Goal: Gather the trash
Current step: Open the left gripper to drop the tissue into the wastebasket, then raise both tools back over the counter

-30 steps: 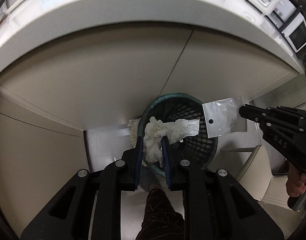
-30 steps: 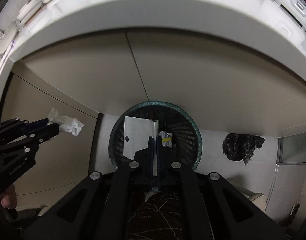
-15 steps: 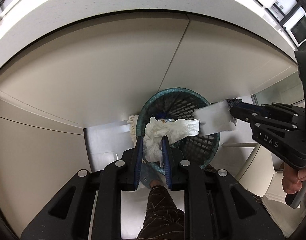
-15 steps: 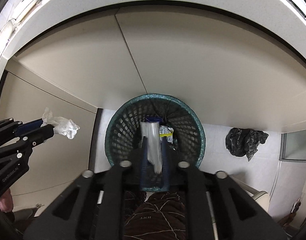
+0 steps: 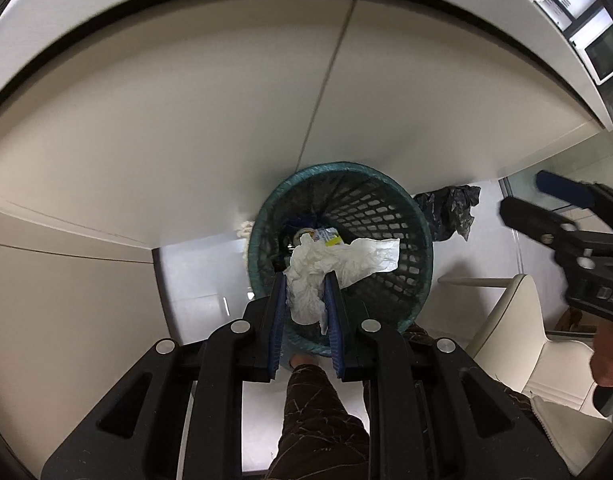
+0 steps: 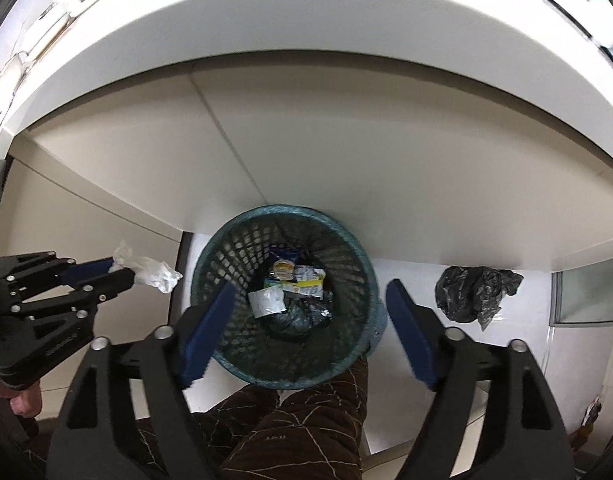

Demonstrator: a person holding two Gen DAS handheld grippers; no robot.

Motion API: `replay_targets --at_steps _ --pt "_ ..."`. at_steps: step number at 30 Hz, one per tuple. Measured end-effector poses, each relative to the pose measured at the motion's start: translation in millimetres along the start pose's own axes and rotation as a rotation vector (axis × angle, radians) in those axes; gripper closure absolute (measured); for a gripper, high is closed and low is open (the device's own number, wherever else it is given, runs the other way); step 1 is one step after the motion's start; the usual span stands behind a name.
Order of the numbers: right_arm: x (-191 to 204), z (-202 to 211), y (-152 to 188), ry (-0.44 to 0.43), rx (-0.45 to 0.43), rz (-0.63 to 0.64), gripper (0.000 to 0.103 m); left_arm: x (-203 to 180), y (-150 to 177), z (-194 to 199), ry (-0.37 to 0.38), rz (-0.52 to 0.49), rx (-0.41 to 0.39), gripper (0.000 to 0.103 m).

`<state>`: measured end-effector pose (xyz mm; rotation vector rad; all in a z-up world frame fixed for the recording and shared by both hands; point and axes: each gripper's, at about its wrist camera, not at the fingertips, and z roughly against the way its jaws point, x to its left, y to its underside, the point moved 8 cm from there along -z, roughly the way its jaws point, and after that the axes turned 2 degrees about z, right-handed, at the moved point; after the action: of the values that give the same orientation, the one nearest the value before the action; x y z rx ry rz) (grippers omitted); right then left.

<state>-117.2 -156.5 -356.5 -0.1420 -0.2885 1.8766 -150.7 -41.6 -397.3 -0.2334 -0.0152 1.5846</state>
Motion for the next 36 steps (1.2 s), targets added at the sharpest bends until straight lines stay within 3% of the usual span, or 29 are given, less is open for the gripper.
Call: replay_targets --at_steps 9,21,30,33,34,36 --pt "-37.8 11.7 5.8 0.043 -0.004 -0.061 0.018 -30.5 -4.4 -36.8 0.001 -0.067 0.046 0.084" --pt "-57.6 18.4 8.5 0.043 -0.001 -0.085 0.017 -50.9 -10.8 -48.8 0.004 -0.075 0.077 0.074" --pt "-60.2 18.8 7.7 0.05 0.001 -0.085 0.017 -55.7 -16.9 -40.4 0.006 -0.067 0.049 0.044" --pt "-59.3 26.3 4.2 0.051 -0.017 -0.084 0.017 -55.0 -21.0 -26.1 0.016 -0.062 0.017 0.032" --pt "-59.0 30.5 2.2 0.052 -0.026 -0.083 0.017 -53.8 -23.1 -18.0 0.009 -0.061 0.0 0.023" --pt "-57.7 42.1 -4.5 0.055 -0.054 -0.075 0.017 -53.0 -27.9 1.3 0.015 -0.057 -0.041 0.018"
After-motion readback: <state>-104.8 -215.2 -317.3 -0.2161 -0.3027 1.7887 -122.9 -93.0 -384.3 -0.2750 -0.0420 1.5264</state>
